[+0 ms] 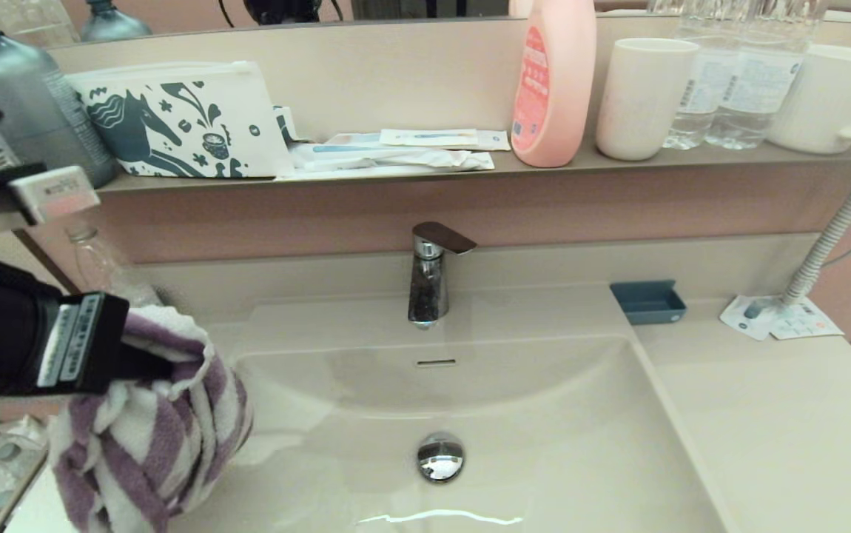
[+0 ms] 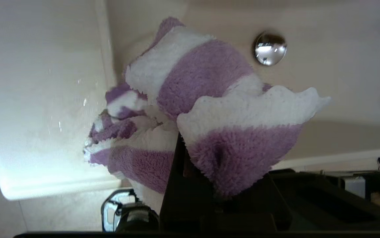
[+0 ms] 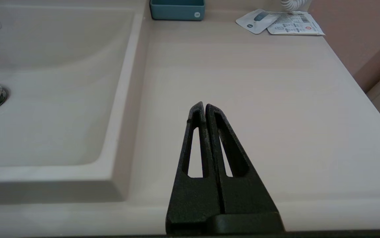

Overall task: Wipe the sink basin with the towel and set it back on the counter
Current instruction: Pick up the cloth, then wipe the sink

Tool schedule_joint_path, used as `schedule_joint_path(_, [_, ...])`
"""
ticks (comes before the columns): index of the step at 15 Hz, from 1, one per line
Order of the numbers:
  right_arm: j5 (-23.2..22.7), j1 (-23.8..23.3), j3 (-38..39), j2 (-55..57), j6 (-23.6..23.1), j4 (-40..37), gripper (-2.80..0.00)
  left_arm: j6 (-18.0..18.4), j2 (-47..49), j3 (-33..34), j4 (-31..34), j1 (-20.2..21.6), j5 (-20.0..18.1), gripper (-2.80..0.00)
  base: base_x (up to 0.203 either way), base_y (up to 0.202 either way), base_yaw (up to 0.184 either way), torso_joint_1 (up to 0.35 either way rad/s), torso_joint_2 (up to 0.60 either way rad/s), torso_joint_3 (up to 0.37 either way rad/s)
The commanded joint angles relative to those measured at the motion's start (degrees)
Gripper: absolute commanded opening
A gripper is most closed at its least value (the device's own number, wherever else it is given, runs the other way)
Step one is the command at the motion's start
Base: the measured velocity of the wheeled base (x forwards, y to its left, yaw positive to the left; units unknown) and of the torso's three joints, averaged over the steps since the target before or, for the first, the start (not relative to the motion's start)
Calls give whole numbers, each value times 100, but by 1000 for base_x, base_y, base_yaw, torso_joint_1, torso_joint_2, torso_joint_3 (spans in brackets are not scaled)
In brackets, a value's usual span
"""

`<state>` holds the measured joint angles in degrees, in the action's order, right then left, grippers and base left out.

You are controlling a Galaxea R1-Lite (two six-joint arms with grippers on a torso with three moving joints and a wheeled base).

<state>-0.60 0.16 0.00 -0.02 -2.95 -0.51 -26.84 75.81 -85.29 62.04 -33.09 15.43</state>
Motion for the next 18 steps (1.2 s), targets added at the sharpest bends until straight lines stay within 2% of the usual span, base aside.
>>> schedule_joint_path(1, [-2, 3, 0, 2, -4, 6, -280, -21, 173, -445, 115, -163, 90, -280, 0, 0, 0, 0, 0, 0])
schedule_joint_path(4, [-2, 2, 0, 2, -4, 0, -280, -22, 292, -1275, 770, -326, 234, -280, 0, 0, 0, 0, 0, 0])
schedule_joint_path(8, [-2, 9, 0, 2, -4, -1, -280, 131, 394, -2047, 1126, -383, 508, -280, 0, 0, 0, 0, 0, 0])
schedule_joint_path(10, [-2, 2, 0, 2, -4, -1, -280, 203, 559, -2622, 1906, -391, 667, -280, 0, 0, 0, 0, 0, 0])
schedule_joint_path(12, [-2, 4, 0, 2, -4, 2, -280, 240, 596, -2651, 2136, -540, 1237, -280, 0, 0, 0, 0, 0, 0])
schedule_joint_path(16, [-2, 10, 0, 2, -4, 4, -280, 577, 610, -2650, 2104, -728, 1943, -280, 0, 0, 0, 0, 0, 0])
schedule_joint_path(18, [-2, 2, 0, 2, -4, 0, -280, 743, 606, -2650, 2024, -992, 2307, -280, 0, 0, 0, 0, 0, 0])
